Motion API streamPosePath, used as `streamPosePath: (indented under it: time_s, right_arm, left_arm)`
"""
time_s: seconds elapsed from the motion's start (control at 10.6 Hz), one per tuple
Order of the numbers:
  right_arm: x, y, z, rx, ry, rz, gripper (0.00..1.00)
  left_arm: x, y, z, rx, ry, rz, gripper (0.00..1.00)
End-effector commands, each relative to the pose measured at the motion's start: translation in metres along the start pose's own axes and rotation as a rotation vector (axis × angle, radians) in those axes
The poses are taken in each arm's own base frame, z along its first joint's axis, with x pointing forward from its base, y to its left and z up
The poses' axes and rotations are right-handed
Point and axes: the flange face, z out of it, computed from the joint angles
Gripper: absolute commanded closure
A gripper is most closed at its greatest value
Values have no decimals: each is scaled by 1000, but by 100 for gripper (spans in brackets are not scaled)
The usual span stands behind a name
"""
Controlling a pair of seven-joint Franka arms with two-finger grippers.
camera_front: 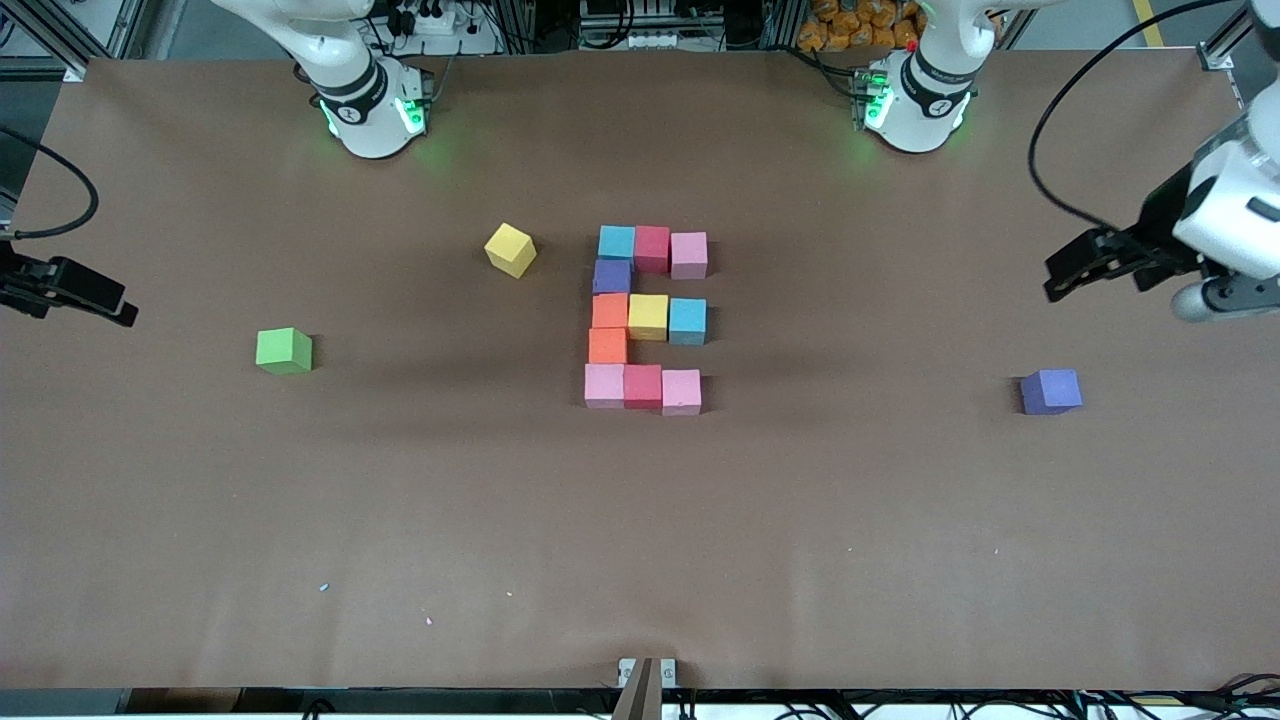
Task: Arrange 11 blocks into digit 3
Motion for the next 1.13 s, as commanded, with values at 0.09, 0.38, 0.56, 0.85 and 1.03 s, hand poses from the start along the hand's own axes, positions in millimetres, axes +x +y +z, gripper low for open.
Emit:
streamPosePath:
  time_s: [0.09,0.38,0.56,0.85,1.03]
  right_arm:
    - [1,0,-6,6,8,-2,0]
    - [0,-4,-6,5,8,-5,0]
    - [0,-4,-6,7,7,-2,0]
    - [0,-4,-6,7,8,-2,0]
    - [1,-1,-7,7,16,6,0]
  left_arm:
    - [-27,-12,-1,-17,-11,40,0]
    - [-31,0,-5,-9,-3,67,0]
    - [-33,5,-6,-13,-1,92,0]
    - [-34,9,-10,-21,13,98,0]
    - [-34,9,-12,-24,17,98,0]
